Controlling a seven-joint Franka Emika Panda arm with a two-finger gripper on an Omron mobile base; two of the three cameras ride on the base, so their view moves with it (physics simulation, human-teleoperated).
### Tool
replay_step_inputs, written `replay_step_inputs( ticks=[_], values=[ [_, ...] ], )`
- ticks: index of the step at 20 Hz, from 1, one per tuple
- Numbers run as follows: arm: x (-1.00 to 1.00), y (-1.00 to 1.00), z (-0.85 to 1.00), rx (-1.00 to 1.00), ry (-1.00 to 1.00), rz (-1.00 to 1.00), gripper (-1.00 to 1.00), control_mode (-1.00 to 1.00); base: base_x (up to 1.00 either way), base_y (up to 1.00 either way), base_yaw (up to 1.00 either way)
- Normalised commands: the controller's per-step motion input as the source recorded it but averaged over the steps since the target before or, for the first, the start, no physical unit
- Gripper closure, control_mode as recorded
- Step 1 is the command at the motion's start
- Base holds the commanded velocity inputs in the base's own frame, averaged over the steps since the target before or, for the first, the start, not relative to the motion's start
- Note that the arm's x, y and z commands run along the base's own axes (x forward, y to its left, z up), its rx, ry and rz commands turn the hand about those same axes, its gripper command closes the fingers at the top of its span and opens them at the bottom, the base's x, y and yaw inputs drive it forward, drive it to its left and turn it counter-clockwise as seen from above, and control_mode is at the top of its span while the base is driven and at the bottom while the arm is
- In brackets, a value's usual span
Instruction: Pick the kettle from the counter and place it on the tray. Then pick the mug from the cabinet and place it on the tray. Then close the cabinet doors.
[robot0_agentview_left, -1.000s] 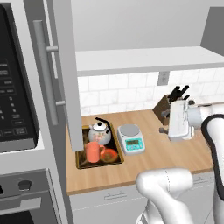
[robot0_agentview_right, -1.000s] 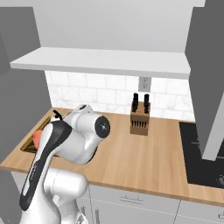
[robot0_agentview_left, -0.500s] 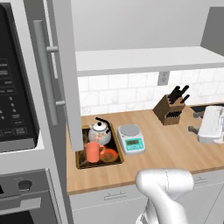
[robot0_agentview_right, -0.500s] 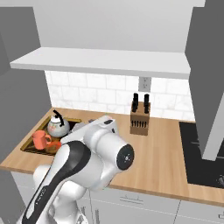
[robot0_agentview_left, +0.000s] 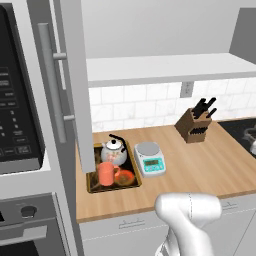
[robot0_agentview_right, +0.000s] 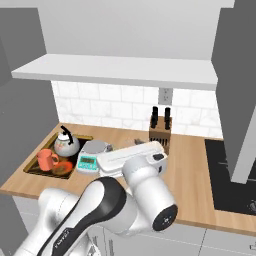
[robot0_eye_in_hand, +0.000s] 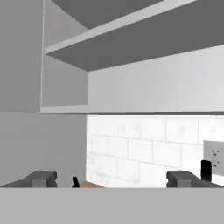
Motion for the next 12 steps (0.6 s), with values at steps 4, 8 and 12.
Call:
replay_step_inputs(
  ticks=[4,8,12],
  values=[
    [0.03,-0.77,0.29,0.17,-0.04,-0.22,-1.0,-1.0,0.0,0.0,0.0],
    [0.0,-0.85,0.35,0.16,0.0,-0.23,-1.0,-1.0,0.0,0.0,0.0],
    [0.0,-0.83,0.18,0.04,-0.06,-0.22,-1.0,-1.0,0.0,0.0,0.0]
  ],
)
